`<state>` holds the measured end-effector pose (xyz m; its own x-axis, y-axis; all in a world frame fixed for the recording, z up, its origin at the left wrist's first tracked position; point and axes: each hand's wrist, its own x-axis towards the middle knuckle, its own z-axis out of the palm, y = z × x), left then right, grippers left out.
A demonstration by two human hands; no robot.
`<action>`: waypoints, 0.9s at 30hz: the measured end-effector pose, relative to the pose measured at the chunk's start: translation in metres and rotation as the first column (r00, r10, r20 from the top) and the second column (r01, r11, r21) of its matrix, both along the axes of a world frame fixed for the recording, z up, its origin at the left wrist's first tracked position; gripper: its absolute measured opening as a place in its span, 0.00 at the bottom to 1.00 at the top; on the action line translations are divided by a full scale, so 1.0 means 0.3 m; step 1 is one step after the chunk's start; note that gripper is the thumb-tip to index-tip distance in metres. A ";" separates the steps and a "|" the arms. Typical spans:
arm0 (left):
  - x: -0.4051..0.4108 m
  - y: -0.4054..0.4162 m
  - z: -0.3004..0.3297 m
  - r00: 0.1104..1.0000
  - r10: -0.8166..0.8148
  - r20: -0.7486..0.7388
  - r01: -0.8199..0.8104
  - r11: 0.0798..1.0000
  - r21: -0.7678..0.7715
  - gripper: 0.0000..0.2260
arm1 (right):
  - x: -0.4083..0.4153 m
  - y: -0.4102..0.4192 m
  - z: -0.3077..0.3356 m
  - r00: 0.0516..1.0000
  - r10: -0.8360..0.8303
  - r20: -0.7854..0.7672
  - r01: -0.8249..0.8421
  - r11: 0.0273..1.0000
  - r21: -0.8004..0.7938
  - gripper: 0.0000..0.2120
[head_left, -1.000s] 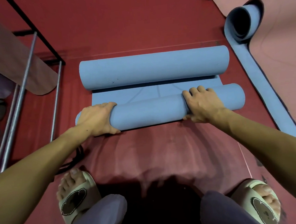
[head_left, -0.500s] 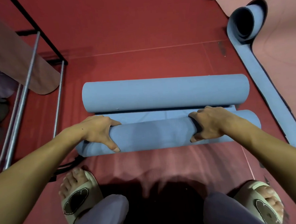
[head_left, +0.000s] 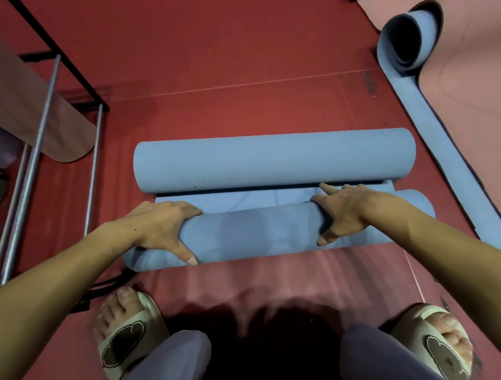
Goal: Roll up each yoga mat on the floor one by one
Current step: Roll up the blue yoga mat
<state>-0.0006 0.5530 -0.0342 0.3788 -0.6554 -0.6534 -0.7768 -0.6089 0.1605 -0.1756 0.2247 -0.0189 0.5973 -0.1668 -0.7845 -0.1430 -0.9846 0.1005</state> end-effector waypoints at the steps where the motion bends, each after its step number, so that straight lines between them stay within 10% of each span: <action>1: 0.007 -0.002 -0.002 1.000 -0.016 0.010 0.016 1.000 0.003 0.51 | 0.007 -0.002 0.003 1.000 -0.007 -0.010 0.007 1.000 0.003 0.51; 5: 0.022 -0.010 -0.011 0.995 -0.064 0.075 0.066 0.998 -0.019 0.60 | 0.024 -0.020 0.001 0.998 -0.060 -0.018 0.061 0.997 0.043 0.51; 14: -0.066 -0.074 -0.065 0.957 -0.114 0.265 0.207 0.910 -0.358 0.40 | 0.009 -0.095 -0.061 0.958 -0.258 0.126 0.213 0.933 0.291 0.60; 27: -0.036 -0.126 -0.059 0.955 -0.027 0.297 0.123 0.944 -0.308 0.37 | 0.026 -0.141 -0.109 0.888 -0.285 0.362 0.161 0.928 0.335 0.32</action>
